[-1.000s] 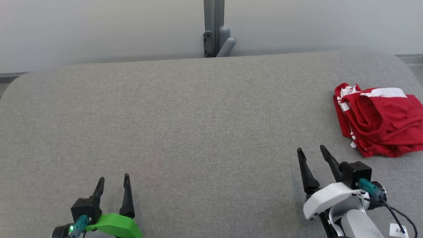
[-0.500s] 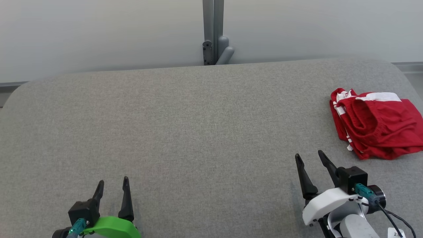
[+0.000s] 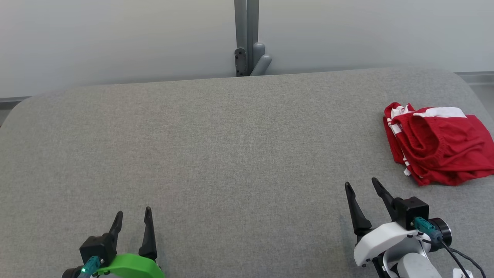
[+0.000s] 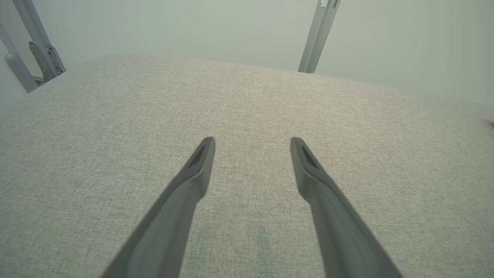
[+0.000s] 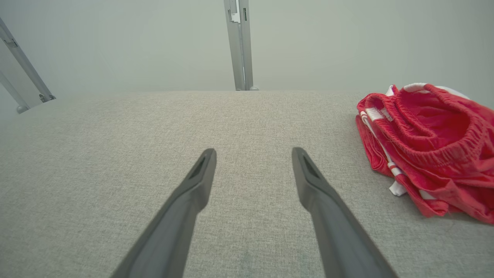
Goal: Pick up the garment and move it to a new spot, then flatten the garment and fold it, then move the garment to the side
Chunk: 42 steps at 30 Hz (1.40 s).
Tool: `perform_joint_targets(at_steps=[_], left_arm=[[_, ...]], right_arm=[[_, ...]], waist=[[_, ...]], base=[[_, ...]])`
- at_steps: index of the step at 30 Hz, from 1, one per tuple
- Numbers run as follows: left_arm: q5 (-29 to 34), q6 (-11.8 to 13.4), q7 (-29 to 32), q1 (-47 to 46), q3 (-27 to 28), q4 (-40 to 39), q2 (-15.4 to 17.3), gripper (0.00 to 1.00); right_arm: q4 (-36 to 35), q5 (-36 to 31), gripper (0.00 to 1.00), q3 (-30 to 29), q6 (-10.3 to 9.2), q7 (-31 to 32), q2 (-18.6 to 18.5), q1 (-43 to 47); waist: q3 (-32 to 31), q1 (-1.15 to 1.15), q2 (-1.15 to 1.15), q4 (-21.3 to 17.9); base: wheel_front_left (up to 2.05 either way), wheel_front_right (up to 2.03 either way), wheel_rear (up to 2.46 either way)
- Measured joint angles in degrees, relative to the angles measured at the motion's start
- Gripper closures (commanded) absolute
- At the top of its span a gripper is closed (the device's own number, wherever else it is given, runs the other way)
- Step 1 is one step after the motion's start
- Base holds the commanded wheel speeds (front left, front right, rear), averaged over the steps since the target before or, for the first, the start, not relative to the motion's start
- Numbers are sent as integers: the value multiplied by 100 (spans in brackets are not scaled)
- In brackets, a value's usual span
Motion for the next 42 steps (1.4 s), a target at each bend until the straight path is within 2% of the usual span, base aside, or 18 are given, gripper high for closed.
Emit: perform_joint_targets(at_steps=[37,38,42], left_arm=[[-146,-96,0,26,-74,58,0,0],[-146,-96,1,28,-81,101,-4,100],[-148,-96,2,57,-103,301,-26,100]], right_arm=[[69,67,0,103,0,0,1,7],[108,65,100,104,1,0,7,13],[290,69,100,103,2,10,25,123]], waist=[[49,0,0,22],[49,0,0,22],[50,0,0,21]], base=[[0,0,0],[0,0,0],[0,0,0]])
